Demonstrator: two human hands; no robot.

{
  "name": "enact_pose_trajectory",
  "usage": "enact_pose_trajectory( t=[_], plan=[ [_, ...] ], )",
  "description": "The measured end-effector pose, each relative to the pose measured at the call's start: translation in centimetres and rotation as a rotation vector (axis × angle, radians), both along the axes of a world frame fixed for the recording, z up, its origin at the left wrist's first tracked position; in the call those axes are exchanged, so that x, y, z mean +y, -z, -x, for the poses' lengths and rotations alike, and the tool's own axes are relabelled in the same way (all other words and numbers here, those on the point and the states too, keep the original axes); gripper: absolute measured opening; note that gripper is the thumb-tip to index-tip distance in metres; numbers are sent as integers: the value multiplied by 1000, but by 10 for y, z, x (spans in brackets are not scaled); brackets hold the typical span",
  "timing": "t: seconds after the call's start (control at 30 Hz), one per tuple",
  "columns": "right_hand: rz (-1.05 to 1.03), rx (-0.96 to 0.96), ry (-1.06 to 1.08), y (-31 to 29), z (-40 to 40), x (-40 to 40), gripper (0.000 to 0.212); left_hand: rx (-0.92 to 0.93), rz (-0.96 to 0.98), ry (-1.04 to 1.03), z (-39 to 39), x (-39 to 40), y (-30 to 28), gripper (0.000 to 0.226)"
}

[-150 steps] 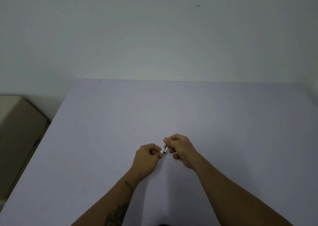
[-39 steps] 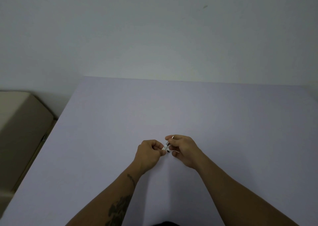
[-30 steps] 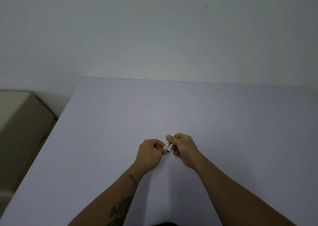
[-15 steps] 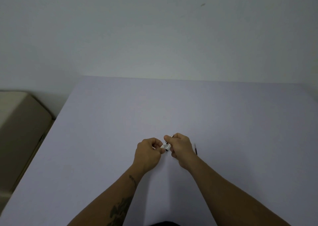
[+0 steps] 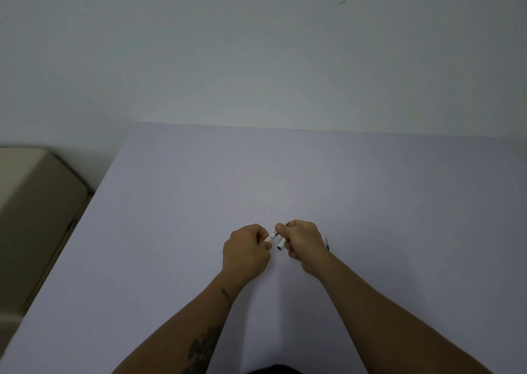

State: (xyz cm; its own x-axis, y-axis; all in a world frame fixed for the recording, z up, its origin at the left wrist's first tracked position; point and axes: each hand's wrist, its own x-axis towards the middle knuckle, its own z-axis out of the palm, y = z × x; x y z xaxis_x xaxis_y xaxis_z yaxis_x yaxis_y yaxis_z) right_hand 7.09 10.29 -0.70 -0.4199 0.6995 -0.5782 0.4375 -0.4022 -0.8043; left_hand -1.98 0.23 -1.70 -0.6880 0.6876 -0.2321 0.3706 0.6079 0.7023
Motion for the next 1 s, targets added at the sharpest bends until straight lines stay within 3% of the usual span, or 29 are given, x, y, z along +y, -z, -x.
enact_pose_trajectory(
  t=[0.13, 0.27, 0.37, 0.5, 0.63, 0.7, 0.77, 0.9, 1.0],
  plan=[
    [-95, -170, -13, 8, -13, 15, 5, -57, 63, -22, 6, -4, 3, 5],
    [-266, -409, -155, 22, -13, 20, 24, -118, 93, -58, 13, -10, 16, 8],
    [-343, -496, -182, 29, -3, 18, 13, -136, 99, -42, 16, -12, 23, 10],
    [-379, -589, -176, 41, 14, 14, 41, -154, 116, -21, 18, -14, 29, 11],
    [-459, -713, -260, 39, 24, 12, 49, -172, 131, -10, 19, -18, 31, 13],
    [-430, -661, -248, 38, 25, 14, 35, -185, 129, -13, 17, -19, 31, 14],
    [-356, -472, -169, 36, 24, 18, 9, -199, 115, -17, 17, -19, 30, 16],
    [-168, -110, 112, 26, 24, 26, 10, -212, 81, -36, 18, -18, 26, 18],
    [-113, 23, 168, 17, 24, 26, 7, -212, 59, -61, 16, -16, 23, 18]
  ],
)
